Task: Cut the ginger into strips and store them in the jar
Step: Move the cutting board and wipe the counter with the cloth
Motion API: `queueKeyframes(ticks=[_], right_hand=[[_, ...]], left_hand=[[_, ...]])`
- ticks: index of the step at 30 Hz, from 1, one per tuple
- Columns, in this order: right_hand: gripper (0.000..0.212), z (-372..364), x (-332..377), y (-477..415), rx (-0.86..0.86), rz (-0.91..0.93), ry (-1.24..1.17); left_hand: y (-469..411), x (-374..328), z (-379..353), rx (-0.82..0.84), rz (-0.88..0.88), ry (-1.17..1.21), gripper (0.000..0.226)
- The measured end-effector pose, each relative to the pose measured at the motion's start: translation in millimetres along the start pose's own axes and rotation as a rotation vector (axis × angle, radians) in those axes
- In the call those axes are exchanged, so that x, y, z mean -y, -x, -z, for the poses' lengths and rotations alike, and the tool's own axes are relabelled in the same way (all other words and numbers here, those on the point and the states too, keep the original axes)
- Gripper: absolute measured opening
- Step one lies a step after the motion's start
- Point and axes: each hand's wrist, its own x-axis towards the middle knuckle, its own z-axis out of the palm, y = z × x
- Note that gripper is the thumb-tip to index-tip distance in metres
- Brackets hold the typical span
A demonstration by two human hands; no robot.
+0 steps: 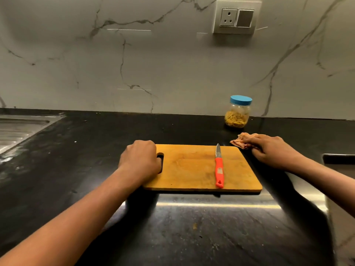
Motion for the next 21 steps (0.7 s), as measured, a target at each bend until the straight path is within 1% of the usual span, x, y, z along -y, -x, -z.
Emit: queueKeyframes(ticks=[2,3,4,5,6,8,9,11,13,15,17,18,21], right_hand=[[0.052,-0.2,0.8,0.8,0.014,-0.001,-0.013],[0.051,1.1,2.6,0.9,0.017,0.002,-0.016],[0.049,2.3,4.2,0.5,0.013,0.007,-0.023],[0.047,3.4,6.0,0.0,0.005,0.007,-0.033],[0.046,4.4,8.0,-0.7,-0.009,0.002,-0.048],[0.044,7.7,11.5,-0.5,-0.040,-0.026,-0.086],[0.044,9.5,13.3,-0.3,-0.053,-0.041,-0.105],[0.043,14.7,18.1,0.9,-0.077,-0.053,-0.152],[0.041,23.4,27.4,5.7,-0.110,-0.040,-0.224],[0.039,32.1,42.3,11.6,-0.150,-0.017,-0.306],[0.038,39.3,64.2,16.8,-0.177,0.014,-0.380],[0.038,41.3,78.3,18.2,-0.180,0.042,-0.411],[0.040,37.2,128.5,15.1,-0.161,0.178,-0.385]], left_hand=[[7.1,-13.4,10.1,-0.040,-0.040,-0.091,0.031],[12.1,-24.6,14.0,-0.078,-0.079,-0.090,0.031],[18.9,-39.7,16.1,-0.097,-0.122,-0.038,0.035],[25.8,-57.2,15.8,-0.077,-0.157,0.038,0.040],[31.7,-75.1,12.6,-0.017,-0.185,0.104,0.047],[38.3,-106.8,2.0,0.133,-0.244,0.126,0.056],[37.8,-116.0,-3.3,0.176,-0.274,0.109,0.054],[31.7,-120.7,-6.7,0.196,-0.307,0.111,0.043],[25.0,-114.1,-4.6,0.181,-0.322,0.142,0.034],[21.2,-93.0,0.6,0.147,-0.307,0.129,0.034],[17.6,-59.8,8.9,0.103,-0.233,0.091,0.031],[14.9,-41.0,13.4,0.107,-0.185,0.072,0.027],[16.1,2.7,24.5,0.124,-0.057,0.106,0.017]])
